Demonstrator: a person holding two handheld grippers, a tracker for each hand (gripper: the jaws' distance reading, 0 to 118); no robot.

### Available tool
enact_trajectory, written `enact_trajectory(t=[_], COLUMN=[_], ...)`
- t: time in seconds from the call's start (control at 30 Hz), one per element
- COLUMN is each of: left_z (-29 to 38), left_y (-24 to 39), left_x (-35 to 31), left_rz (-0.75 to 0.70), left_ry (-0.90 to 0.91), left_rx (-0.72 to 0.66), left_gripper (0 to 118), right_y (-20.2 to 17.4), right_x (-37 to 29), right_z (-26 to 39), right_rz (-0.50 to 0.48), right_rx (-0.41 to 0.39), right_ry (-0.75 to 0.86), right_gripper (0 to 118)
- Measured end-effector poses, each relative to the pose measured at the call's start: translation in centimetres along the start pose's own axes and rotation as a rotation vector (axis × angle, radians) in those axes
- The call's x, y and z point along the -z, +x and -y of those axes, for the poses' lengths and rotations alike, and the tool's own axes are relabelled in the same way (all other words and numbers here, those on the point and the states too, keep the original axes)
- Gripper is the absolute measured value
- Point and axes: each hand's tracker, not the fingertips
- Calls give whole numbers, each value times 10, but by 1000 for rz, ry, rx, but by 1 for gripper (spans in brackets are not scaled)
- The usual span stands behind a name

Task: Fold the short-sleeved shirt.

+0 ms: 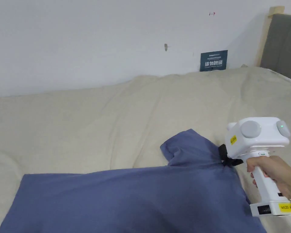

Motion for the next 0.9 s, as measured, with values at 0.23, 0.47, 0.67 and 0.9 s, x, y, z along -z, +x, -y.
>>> enact_trajectory(t=[0.23,0.47,0.67,0.9], left_z=[-81,-154,-177,-154], left_y=[-20,-41,-38,-34], left_x=[58,155,224,246], left_rz=[67,122,35,74], left_ry=[4,-101,-227,-252], left_rx=[41,-47,38,101], left_gripper=[57,107,106,59], right_y=[-4,-11,-9,-8], right_x=[-34,-39,-35,-31], right_z=[0,3,-3,-4], right_rz=[-62,-54,-62,-72], right_rx=[-16,-64,-77,-68], right_ry=[48,54,46,52], right_gripper=[2,2,2,2])
